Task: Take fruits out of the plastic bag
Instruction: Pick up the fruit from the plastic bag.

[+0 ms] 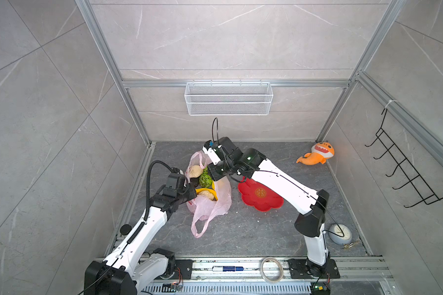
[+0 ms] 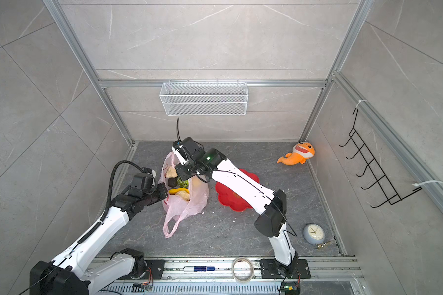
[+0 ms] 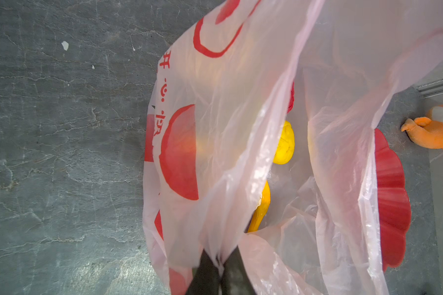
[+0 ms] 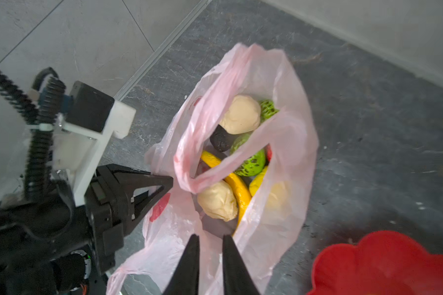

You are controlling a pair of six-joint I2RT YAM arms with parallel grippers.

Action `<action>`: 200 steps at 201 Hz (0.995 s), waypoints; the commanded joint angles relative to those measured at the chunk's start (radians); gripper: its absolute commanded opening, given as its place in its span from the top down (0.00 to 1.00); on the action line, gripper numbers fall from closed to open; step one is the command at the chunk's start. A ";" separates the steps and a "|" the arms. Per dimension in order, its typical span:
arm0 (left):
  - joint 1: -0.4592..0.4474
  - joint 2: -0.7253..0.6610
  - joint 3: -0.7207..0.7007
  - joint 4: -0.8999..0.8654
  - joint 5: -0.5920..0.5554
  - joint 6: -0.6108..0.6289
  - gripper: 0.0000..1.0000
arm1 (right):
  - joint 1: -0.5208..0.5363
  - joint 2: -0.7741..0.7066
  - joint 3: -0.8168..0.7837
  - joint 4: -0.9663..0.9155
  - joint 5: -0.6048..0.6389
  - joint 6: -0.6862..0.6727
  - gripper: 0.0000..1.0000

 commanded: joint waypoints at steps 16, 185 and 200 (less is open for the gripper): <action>-0.004 -0.033 0.004 0.037 -0.016 -0.007 0.97 | 0.032 0.101 0.026 0.027 -0.068 0.071 0.86; -0.003 -0.062 -0.064 0.040 -0.010 -0.006 0.97 | -0.007 0.608 0.580 -0.115 0.175 0.002 0.59; -0.003 -0.057 -0.065 0.041 -0.020 -0.005 0.97 | -0.012 0.606 0.564 -0.123 0.192 -0.012 0.54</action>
